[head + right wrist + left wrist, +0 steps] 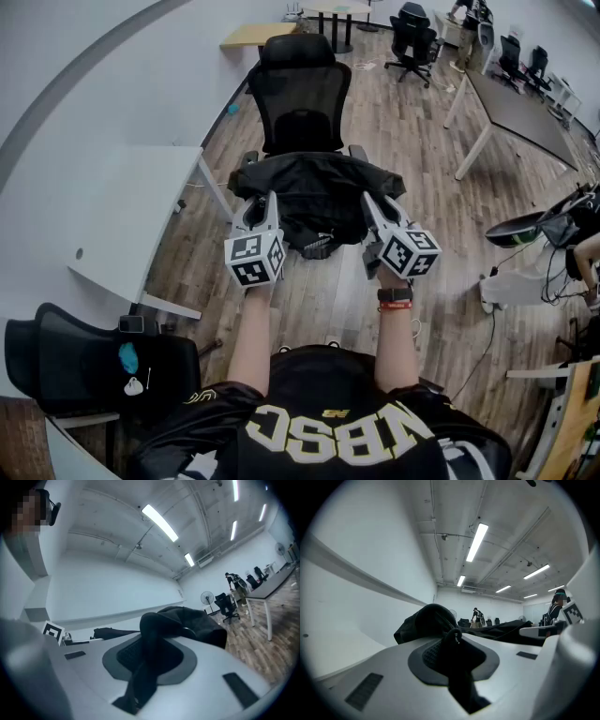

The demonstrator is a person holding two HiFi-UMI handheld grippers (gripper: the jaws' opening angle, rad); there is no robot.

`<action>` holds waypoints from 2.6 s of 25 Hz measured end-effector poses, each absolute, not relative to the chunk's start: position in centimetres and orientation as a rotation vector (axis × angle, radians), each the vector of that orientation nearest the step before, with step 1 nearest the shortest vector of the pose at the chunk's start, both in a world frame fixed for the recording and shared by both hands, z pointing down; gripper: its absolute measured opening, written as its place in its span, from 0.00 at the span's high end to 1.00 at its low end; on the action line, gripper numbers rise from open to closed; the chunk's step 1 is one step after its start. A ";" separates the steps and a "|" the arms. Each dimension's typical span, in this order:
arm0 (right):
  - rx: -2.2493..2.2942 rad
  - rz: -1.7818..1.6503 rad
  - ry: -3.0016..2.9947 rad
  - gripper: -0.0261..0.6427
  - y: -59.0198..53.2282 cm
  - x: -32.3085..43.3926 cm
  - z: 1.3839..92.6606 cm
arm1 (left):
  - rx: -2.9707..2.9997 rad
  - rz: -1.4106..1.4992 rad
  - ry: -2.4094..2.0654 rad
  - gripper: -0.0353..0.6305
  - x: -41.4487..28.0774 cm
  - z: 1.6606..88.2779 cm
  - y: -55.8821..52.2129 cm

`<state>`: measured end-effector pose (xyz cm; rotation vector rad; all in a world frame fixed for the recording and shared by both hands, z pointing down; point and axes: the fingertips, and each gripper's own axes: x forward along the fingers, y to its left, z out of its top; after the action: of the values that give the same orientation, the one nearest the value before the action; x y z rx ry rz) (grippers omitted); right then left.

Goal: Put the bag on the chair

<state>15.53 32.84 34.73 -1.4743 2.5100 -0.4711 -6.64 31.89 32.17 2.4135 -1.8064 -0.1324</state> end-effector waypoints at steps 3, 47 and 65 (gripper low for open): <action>-1.512 -0.448 2.545 0.85 32.9 16.3 35.6 | 2.403 -0.116 -1.815 0.86 -5.5 33.1 32.1; -1.637 -0.440 2.648 0.80 3.8 11.2 37.6 | 2.397 -0.180 -1.711 0.86 -8.6 36.1 1.2; -1.630 -0.535 2.632 0.79 -7.3 7.1 40.8 | 2.418 -0.116 -1.626 0.86 -10.6 39.3 -9.2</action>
<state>7.15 -7.34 40.77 -1.6302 2.6317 -0.5353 -10.58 -9.19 39.27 2.4176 -1.6258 -0.1160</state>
